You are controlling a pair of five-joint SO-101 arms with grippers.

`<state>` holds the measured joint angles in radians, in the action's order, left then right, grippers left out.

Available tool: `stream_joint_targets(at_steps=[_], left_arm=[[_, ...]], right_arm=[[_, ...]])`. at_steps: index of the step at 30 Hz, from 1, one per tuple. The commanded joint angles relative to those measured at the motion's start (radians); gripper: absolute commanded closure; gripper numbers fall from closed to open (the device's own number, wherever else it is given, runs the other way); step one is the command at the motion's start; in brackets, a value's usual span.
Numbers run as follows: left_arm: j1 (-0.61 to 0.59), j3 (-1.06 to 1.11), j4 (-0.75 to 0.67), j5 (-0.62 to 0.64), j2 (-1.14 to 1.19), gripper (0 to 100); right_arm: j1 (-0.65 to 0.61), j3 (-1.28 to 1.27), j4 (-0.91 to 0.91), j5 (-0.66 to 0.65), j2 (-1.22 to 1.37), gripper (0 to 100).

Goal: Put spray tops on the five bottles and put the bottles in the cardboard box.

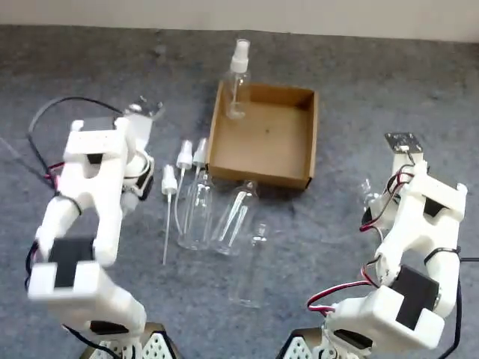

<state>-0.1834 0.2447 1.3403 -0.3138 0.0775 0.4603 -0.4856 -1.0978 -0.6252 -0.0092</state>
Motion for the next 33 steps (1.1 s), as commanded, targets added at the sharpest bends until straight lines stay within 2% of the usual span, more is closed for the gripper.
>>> stream_joint_targets(at_steps=[1,5,11,15,18,23,30,33], left_arm=[[0.044,0.022,0.021,0.044,-0.2,100],[0.101,0.151,0.005,0.086,-0.335,100],[0.147,0.348,-0.19,0.209,-0.427,100],[0.156,0.441,-0.285,0.226,-0.455,100],[0.156,0.487,-0.33,0.226,-0.455,100],[0.15,0.516,-0.345,0.222,-0.455,100],[0.15,0.516,-0.348,0.221,-0.455,100],[0.15,0.516,-0.348,0.221,-0.455,100]], right_arm=[[0.038,0.021,-0.012,0.055,0.002,97.4],[0.058,0.027,-0.012,0.075,0.002,90.2],[0.051,0.027,-0.012,0.075,0.001,84.5],[0.036,0.027,-0.019,0.077,0.001,82.4],[-0.012,0.03,-0.104,0.077,0.001,77.9],[-0.081,0.047,-0.145,0.101,0.001,71.1],[-0.076,0.208,-0.199,0.15,0.008,70.9],[-0.074,0.314,-0.22,0.222,0.01,70.9]])
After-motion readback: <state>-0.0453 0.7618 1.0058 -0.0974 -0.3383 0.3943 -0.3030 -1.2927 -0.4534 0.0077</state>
